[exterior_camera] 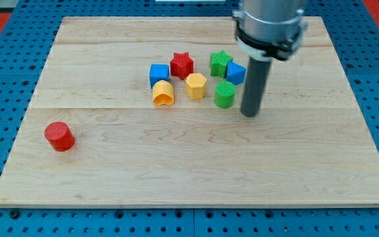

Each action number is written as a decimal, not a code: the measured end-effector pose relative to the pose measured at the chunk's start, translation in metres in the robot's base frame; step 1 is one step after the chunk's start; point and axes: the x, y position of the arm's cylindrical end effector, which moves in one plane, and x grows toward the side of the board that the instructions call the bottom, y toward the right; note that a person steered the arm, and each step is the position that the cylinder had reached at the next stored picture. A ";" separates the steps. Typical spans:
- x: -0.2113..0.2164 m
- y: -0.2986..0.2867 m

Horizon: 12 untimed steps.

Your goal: Move the red circle below the yellow heart

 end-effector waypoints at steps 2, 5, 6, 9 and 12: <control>0.135 -0.103; 0.056 -0.415; 0.055 -0.366; 0.027 -0.341; 0.022 -0.166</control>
